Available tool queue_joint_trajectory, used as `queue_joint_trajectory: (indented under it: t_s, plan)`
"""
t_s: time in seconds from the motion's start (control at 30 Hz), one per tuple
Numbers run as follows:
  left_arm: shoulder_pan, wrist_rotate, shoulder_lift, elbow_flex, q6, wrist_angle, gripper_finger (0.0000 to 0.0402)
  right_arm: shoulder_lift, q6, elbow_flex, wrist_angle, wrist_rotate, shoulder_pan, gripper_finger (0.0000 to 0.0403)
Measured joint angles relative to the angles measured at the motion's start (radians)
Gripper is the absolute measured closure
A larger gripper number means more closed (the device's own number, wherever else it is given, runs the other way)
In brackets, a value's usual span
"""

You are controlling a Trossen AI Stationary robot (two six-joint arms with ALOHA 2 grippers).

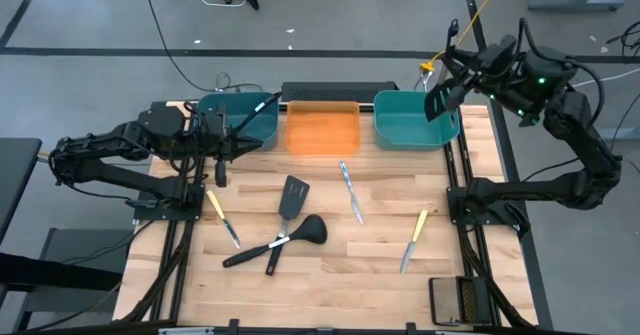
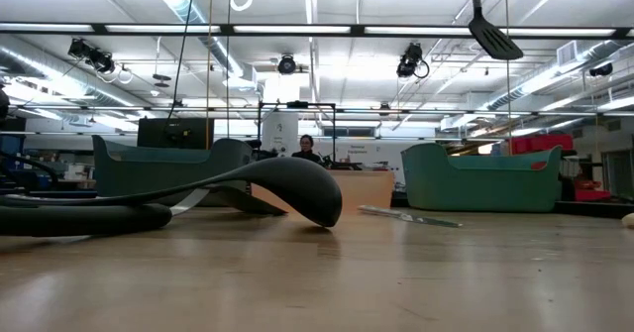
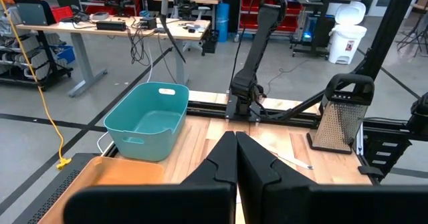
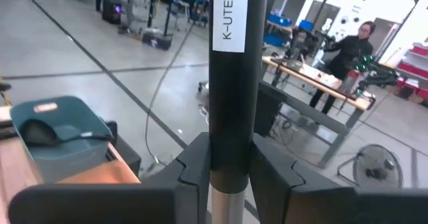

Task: Pick & Place Kitchen Items
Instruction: Put the black spatula into the green bin

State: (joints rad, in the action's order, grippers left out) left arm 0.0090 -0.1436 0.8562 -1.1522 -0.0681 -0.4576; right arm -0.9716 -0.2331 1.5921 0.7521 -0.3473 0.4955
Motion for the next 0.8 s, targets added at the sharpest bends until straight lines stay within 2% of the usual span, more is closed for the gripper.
queue_joint_trajectory:
  t_s: [0.37, 0.8]
  plan:
    - [0.000, 0.001, 0.000, 0.000, -0.013, 0.000, 0.0401, -0.086, -0.047, 0.000, 0.051, 0.104, 0.120, 0.0319]
    - [0.000, -0.002, 0.000, 0.000, -0.027, 0.000, 0.0401, -0.099, 0.004, 0.000, 0.053, 0.106, 0.243, 0.0318]
